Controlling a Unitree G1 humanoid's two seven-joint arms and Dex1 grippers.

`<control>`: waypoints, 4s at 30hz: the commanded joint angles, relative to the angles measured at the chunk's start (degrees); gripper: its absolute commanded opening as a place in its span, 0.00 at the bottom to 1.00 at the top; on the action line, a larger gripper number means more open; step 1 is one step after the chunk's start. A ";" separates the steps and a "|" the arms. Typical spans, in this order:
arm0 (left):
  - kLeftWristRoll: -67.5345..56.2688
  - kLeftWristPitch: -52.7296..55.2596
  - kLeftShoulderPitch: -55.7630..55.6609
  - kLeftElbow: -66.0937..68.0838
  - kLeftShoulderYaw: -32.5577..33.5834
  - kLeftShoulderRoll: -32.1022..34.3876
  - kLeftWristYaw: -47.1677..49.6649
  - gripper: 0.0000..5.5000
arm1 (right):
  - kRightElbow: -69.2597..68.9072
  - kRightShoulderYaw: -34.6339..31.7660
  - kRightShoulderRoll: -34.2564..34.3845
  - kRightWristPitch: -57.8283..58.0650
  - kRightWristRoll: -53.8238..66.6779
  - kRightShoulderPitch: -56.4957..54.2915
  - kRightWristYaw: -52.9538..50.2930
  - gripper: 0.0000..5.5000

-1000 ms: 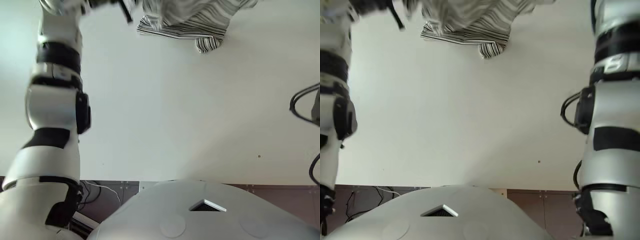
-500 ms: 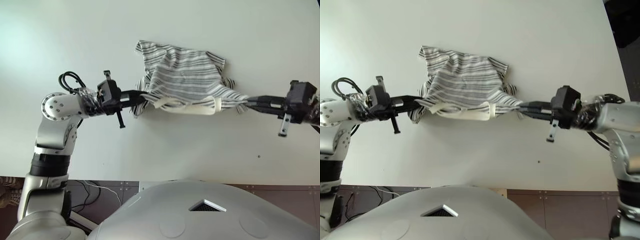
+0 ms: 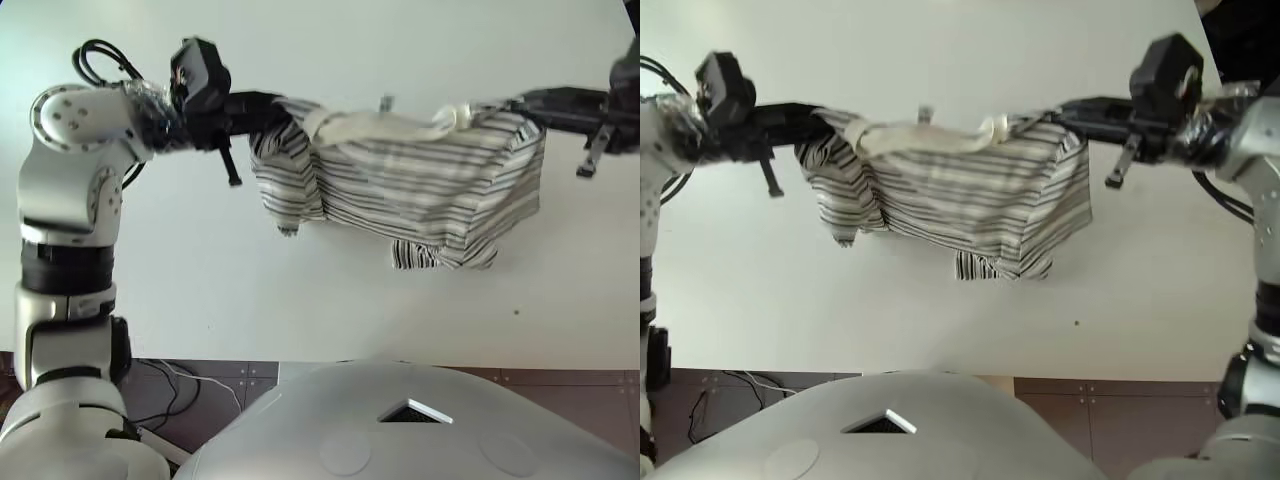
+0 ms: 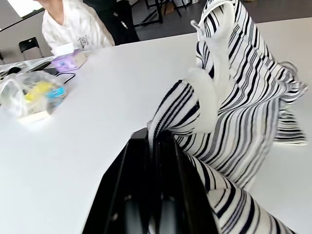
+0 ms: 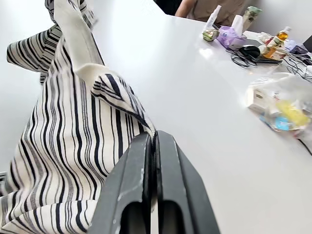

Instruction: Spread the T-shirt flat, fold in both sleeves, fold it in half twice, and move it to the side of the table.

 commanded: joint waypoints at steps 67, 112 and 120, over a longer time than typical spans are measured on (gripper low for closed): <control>3.38 -16.30 40.53 -34.38 2.95 9.86 -19.16 0.02 | -29.99 -9.80 -11.15 -21.74 -14.91 46.02 17.58 0.02; 38.18 -50.25 48.93 -1.30 -7.68 15.43 8.62 0.23 | 14.19 8.49 -0.51 -37.28 -31.18 32.06 -3.45 0.27; 33.92 -47.84 54.00 -6.66 -3.24 24.74 8.26 0.23 | -2.79 3.61 -3.61 -28.81 -28.13 44.23 -4.13 0.27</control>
